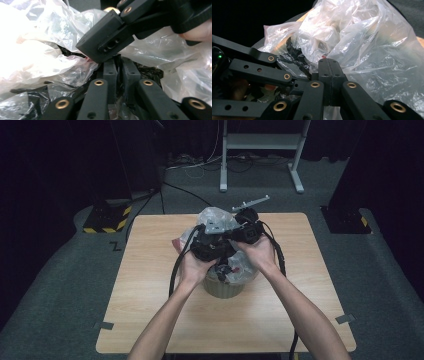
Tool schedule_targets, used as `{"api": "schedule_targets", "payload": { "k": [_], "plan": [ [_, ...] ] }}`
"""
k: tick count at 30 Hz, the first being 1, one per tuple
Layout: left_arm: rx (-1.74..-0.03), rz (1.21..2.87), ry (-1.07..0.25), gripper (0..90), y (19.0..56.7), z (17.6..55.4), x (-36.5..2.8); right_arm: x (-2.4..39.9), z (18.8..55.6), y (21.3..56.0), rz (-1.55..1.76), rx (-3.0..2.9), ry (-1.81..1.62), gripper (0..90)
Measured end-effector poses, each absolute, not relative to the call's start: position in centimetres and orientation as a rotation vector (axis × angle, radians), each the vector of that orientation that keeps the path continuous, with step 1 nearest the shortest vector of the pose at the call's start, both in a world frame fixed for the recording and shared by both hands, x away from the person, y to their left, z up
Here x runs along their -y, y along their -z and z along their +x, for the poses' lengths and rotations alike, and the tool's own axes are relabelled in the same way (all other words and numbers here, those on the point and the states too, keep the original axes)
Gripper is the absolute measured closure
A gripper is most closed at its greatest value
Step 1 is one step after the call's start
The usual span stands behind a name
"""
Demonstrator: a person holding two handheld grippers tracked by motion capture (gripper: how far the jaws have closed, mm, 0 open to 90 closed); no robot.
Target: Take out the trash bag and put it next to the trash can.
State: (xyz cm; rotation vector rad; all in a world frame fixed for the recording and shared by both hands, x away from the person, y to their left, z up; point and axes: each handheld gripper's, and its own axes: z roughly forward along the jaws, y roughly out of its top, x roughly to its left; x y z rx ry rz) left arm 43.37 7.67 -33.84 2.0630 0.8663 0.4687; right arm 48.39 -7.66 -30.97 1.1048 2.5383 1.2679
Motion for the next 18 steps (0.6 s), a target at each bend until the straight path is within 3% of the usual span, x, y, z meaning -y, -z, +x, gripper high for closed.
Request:
{"api": "schedule_targets", "payload": {
  "k": [10,18],
  "plan": [
    [-0.86,2.094,-0.62,69.9,34.18,42.97,-6.86,8.36,48.12,30.98,1.113,-2.539,-1.289,90.0],
    [-0.865,2.099,-0.652,65.8,34.17,43.0,-6.77,8.27,48.01,31.19,1.098,-2.585,-1.286,90.0]
  ]
}}
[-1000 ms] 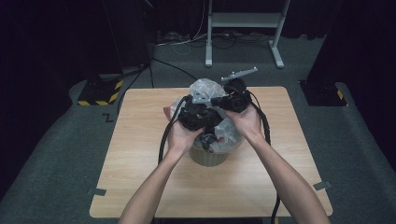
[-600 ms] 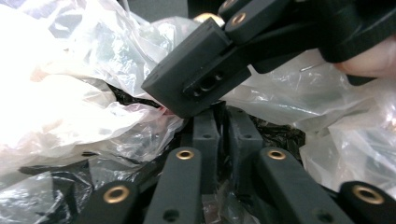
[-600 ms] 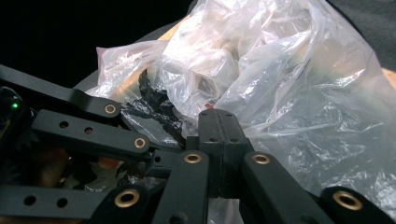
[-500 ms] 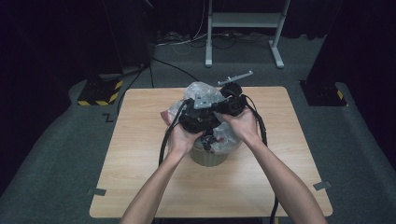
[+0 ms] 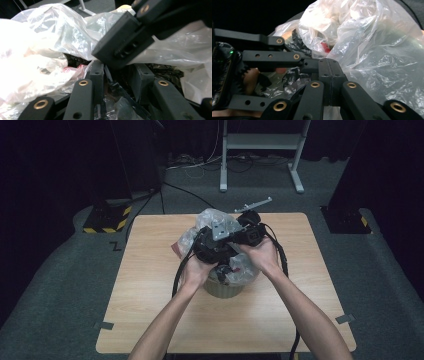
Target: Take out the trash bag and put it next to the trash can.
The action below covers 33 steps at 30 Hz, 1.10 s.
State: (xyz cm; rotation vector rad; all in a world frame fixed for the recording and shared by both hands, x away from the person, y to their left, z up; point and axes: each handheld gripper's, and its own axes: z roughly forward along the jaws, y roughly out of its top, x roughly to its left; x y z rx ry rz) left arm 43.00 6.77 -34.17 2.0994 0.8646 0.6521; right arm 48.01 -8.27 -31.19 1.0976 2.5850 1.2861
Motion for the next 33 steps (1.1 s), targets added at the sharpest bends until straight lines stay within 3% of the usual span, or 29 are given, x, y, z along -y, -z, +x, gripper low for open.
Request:
{"api": "schedule_targets", "payload": {
  "k": [9,20,28,30,33],
  "plan": [
    [-0.856,2.09,-0.711,70.0,33.9,42.7,-6.5,8.7,47.9,31.0,1.096,-2.62,-1.349,89.8],
    [-0.819,2.133,-0.716,89.4,33.6,42.9,-6.2,10.1,48.3,30.7,1.165,-2.536,-1.397,64.1],
    [-0.824,2.125,-0.696,90.0,33.6,43.0,-6.4,11.6,48.5,31.0,1.229,-2.481,-1.454,49.2],
    [-0.825,2.122,-0.695,90.0,33.6,43.0,-6.4,11.9,48.5,31.0,1.228,-2.479,-1.458,52.2],
    [-0.817,2.128,-0.694,89.8,33.5,43.0,-6.3,11.9,48.3,30.9,1.197,-2.479,-1.447,72.2]
  ]
}}
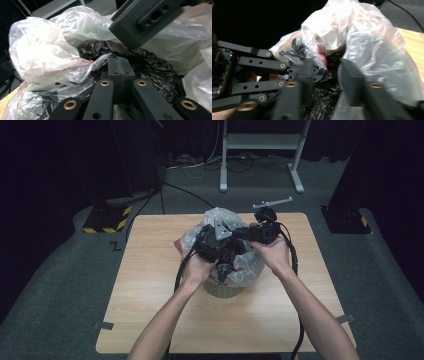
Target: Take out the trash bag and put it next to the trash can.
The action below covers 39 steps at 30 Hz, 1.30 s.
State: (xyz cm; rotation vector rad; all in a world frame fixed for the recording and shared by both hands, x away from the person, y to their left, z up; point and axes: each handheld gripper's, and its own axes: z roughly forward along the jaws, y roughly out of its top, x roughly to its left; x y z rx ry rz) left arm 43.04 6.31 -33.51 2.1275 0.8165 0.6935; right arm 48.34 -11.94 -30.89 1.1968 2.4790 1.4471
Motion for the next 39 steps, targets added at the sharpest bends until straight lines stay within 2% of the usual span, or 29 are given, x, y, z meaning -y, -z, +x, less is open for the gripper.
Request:
{"api": "schedule_targets", "payload": {
  "k": [2,4,8,16,21,30,33,39],
  "plan": [
    [-0.814,2.13,-0.692,89.8,33.5,43.1,-6.3,11.7,48.3,30.8,1.179,-2.473,-1.412,83.0],
    [-0.814,2.131,-0.693,89.7,33.5,43.1,-6.3,11.5,48.4,30.8,1.174,-2.466,-1.38,89.9],
    [-0.814,2.125,-0.698,88.8,33.5,43.0,-6.3,11.0,48.4,30.8,1.16,-2.474,-1.326,90.0],
    [-0.815,2.091,-0.663,68.2,33.5,43.1,-6.6,10.1,48.1,30.3,1.121,-2.535,-1.42,90.0],
    [-0.807,2.08,-0.686,64.4,33.5,43.0,-6.7,9.3,48.3,30.8,1.118,-2.598,-1.44,90.0],
    [-0.791,2.072,-0.758,80.6,33.5,42.6,-6.4,10.0,48.3,30.5,1.15,-2.595,-1.506,88.9],
    [-0.783,2.079,-0.754,89.1,33.4,42.7,-6.5,10.4,48.3,30.3,1.162,-2.563,-1.525,80.2],
    [-0.777,2.095,-0.749,89.9,33.2,42.7,-6.4,10.9,48.2,30.1,1.157,-2.506,-1.505,61.8]
  ]
}}
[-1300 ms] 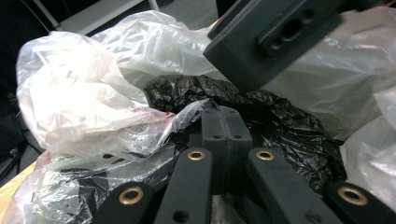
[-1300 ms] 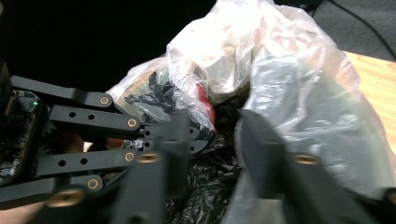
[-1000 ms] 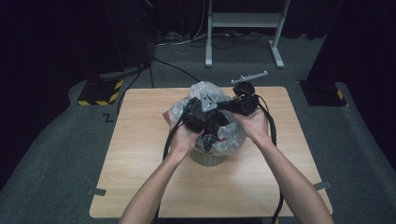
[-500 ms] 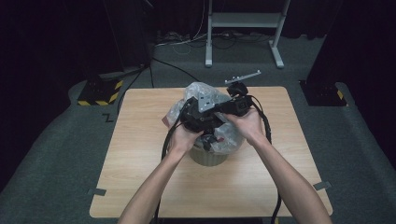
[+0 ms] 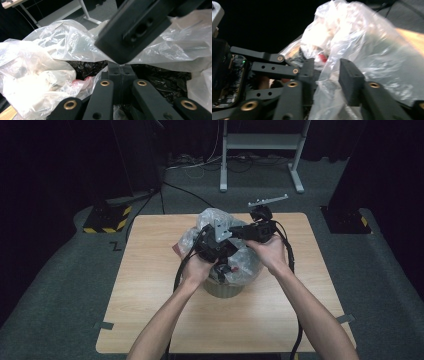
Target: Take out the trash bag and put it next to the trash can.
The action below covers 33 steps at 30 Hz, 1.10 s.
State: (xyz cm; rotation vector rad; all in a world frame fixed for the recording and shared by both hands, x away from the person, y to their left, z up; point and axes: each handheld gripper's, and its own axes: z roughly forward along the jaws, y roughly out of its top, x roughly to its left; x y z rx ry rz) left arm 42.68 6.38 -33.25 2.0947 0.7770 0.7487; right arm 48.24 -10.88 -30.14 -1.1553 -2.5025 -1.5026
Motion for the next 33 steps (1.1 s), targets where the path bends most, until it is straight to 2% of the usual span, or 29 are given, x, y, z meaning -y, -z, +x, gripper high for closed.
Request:
{"api": "schedule_targets", "payload": {
  "k": [8,12,23,33],
  "plan": [
    [-0.772,2.08,-0.724,90.0,32.5,42.5,-6.7,12.6,47.5,29.4,-1.265,2.619,1.611,42.2],
    [-0.766,2.064,-0.712,90.0,32.0,42.3,-7.1,14.3,47.1,29.6,-1.361,2.667,1.666,37.7],
    [-0.744,2.024,-0.67,90.0,30.7,41.6,-7.8,20.3,47.0,32.5,-1.595,2.598,1.748,37.3],
    [-0.74,1.975,-0.621,90.0,29.7,41.2,-8.6,24.1,47.2,41.1,-1.841,2.583,1.558,37.7]
  ]
}}
